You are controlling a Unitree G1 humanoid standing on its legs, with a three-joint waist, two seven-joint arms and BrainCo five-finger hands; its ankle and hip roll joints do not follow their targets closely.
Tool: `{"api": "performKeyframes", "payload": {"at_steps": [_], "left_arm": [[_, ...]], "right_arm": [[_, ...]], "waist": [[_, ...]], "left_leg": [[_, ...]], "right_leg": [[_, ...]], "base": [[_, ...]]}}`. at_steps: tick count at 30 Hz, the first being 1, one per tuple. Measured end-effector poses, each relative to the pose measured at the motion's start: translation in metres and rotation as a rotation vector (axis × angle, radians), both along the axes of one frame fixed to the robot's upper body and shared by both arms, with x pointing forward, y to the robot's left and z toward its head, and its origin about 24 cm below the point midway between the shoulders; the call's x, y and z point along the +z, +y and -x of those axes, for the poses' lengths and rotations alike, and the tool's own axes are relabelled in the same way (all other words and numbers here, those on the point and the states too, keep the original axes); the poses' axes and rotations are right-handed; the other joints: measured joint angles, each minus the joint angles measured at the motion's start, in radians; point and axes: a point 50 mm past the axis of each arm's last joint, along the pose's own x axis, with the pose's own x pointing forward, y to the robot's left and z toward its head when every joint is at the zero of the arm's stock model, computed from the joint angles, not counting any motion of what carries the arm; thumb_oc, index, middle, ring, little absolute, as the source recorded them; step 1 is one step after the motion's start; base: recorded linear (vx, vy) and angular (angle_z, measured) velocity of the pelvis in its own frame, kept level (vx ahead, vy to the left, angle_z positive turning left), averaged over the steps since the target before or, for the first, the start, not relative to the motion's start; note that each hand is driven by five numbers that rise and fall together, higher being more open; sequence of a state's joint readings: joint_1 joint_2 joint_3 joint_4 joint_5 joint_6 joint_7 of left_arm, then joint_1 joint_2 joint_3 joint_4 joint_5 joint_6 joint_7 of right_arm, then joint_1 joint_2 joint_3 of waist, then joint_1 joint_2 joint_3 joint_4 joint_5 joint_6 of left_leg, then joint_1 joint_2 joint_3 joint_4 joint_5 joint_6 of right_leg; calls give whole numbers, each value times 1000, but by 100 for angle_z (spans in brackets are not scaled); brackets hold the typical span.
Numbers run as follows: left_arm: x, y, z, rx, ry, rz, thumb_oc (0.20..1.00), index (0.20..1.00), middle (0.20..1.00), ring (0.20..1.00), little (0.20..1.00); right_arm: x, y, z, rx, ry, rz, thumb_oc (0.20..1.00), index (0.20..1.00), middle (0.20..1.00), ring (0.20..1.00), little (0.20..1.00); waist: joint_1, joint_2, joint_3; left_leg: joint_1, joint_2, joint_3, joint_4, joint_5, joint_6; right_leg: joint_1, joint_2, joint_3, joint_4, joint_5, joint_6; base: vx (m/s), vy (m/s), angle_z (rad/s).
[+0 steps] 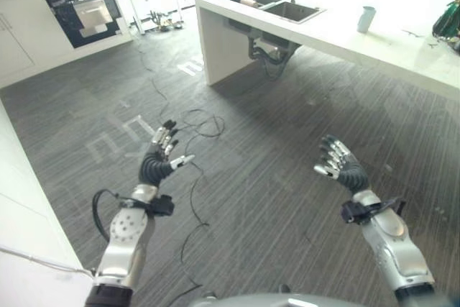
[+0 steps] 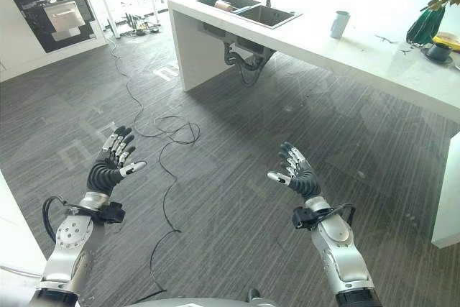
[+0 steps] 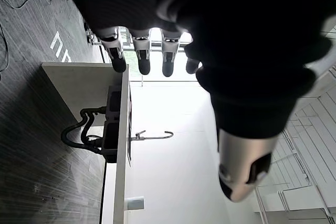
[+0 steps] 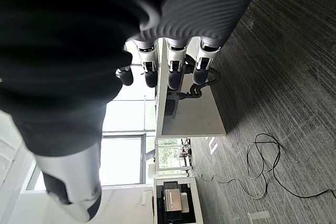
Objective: Place the dishes in the dishwasher.
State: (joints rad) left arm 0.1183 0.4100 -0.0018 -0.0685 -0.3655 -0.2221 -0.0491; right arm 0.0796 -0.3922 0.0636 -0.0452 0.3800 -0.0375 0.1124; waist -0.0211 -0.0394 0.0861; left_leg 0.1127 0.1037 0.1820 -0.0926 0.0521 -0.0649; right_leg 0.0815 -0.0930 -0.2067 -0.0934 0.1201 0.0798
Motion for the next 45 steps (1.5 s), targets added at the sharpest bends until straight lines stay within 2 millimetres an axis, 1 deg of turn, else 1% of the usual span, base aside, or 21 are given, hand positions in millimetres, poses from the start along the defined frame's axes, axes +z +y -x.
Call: {"api": "performKeyframes", "payload": {"at_steps": [7,15,21,22,23,26,29,32,33,35,36,37,38,39,40,41,42,43,44,45], "left_arm": [[-1,-2,0,-39,4,2,1000,1000,1000,1000,1000],[-1,1,2,-20,2,25,1000,1000,1000,1000,1000],[3,2,2,-5,-25,100,1000,1000,1000,1000,1000],[10,-1,2,-19,-54,101,1000,1000,1000,1000,1000],[12,-2,2,-22,-62,102,1000,1000,1000,1000,1000],[15,4,7,2,-76,119,1000,1000,1000,1000,1000],[16,5,8,5,-79,138,1000,1000,1000,1000,1000],[16,5,7,0,-79,167,1000,1000,1000,1000,1000],[16,5,8,0,-79,167,1000,1000,1000,1000,1000],[16,5,8,1,-80,168,1000,1000,1000,1000,1000],[15,5,9,6,-82,168,1000,1000,1000,1000,1000],[10,10,15,36,-67,164,1000,1000,1000,1000,1000],[8,10,16,38,-66,168,1000,1000,1000,1000,1000],[12,7,14,28,-97,175,1000,1000,1000,1000,1000],[7,6,13,20,-89,178,1000,1000,1000,1000,1000],[-7,3,15,24,-27,186,1000,1000,1000,1000,1000],[-10,-1,14,25,-24,209,1000,1000,1000,1000,1000],[-7,3,14,57,-48,214,1000,1000,1000,1000,1000],[-9,1,14,65,-43,226,1000,1000,1000,1000,1000],[0,1,11,55,-88,221,1000,1000,1000,1000,1000]], "right_arm": [[0,0,0,5,0,23,1000,1000,1000,1000,1000],[3,-3,0,8,-7,34,1000,1000,1000,1000,1000],[4,-2,0,14,-15,44,1000,1000,1000,1000,1000],[4,-2,0,14,-14,44,1000,1000,1000,1000,1000],[4,-2,0,14,-14,44,1000,1000,1000,1000,1000],[12,0,1,22,-44,43,1000,1000,1000,1000,1000],[21,-3,0,11,-81,45,1000,1000,1000,1000,1000],[20,-3,0,9,-80,45,1000,1000,1000,1000,1000],[20,-4,0,9,-78,47,1000,1000,1000,1000,1000],[21,-6,0,13,-78,61,1000,1000,1000,1000,1000],[22,-8,0,28,-74,81,1000,1000,1000,1000,1000],[25,-13,0,44,-82,103,1000,1000,1000,1000,1000],[28,-18,0,31,-96,108,1000,1000,1000,1000,1000],[26,-26,-1,-1,-106,102,1000,1000,1000,1000,1000],[18,-34,1,-38,-75,94,1000,1000,1000,1000,1000],[13,-38,0,-23,-32,127,1000,1000,1000,1000,1000],[17,-42,-4,-20,-43,150,1000,1000,1000,1000,1000],[24,-40,-10,4,-70,157,1000,1000,1000,1000,1000],[21,-40,-6,10,-61,131,1000,1000,1000,1000,1000],[26,-38,-4,26,-79,99,1000,1000,1000,1000,1000]], "waist": [[0,4,-3],[0,4,-3],[0,3,-3],[0,3,-3],[0,3,-3],[-1,4,-3],[-1,8,-3],[-2,14,-1],[-2,18,0],[-2,26,5],[-3,32,8],[4,-32,41],[3,-27,47],[0,-17,75],[-20,-27,98],[3,2,122],[31,65,141],[57,62,161],[27,65,157],[12,47,154]], "left_leg": [[5,0,0,0,0,0],[10,1,3,0,0,0],[10,2,6,0,0,0],[9,3,9,0,0,0],[9,4,10,0,0,0],[10,17,18,0,-2,-3],[10,29,18,0,-2,-5],[9,42,19,0,-3,-10],[9,51,19,6,-3,-18],[9,68,22,6,-2,-28],[-5,84,29,38,-4,-51],[-237,128,-50,509,31,-91],[-300,140,-102,618,77,-100],[-443,154,-148,791,135,-103],[-523,177,-66,736,24,-53],[-449,161,88,258,6,-44],[-454,194,40,115,16,-57],[-440,194,7,65,40,-64],[-422,171,4,91,37,-51],[-376,132,20,131,26,-34]], "right_leg": [[5,0,0,0,0,0],[8,0,3,0,-4,6],[5,2,6,0,-3,5],[3,3,8,0,-3,4],[3,3,9,0,-4,5],[-1,17,16,-1,-9,3],[-1,28,18,-1,-11,-1],[-2,41,18,-1,-16,-8],[-3,50,18,-1,-22,-17],[-7,70,25,0,-25,-22],[-18,92,39,11,-42,-48],[-62,106,112,91,-82,-105],[-62,124,110,107,-96,-129],[-76,138,110,134,-99,-138],[-48,147,104,80,-102,-84],[-15,130,16,57,-165,33],[-31,155,-27,129,-211,19],[-40,126,-23,197,-181,-81],[10,127,-24,169,-194,-80],[42,118,-12,131,-192,-52]], "base": [[0,0,0],[3,-12,-1],[6,-63,-2],[29,-144,-4],[49,-192,-6],[33,-136,-7],[24,-165,-3],[25,-208,-3],[43,-266,-5],[39,-266,-9],[62,-259,-53],[425,73,-53],[538,235,-38],[671,503,41],[395,365,38],[396,397,-3],[336,349,-101],[392,403,-91],[509,477,-86],[562,523,-32]]}}
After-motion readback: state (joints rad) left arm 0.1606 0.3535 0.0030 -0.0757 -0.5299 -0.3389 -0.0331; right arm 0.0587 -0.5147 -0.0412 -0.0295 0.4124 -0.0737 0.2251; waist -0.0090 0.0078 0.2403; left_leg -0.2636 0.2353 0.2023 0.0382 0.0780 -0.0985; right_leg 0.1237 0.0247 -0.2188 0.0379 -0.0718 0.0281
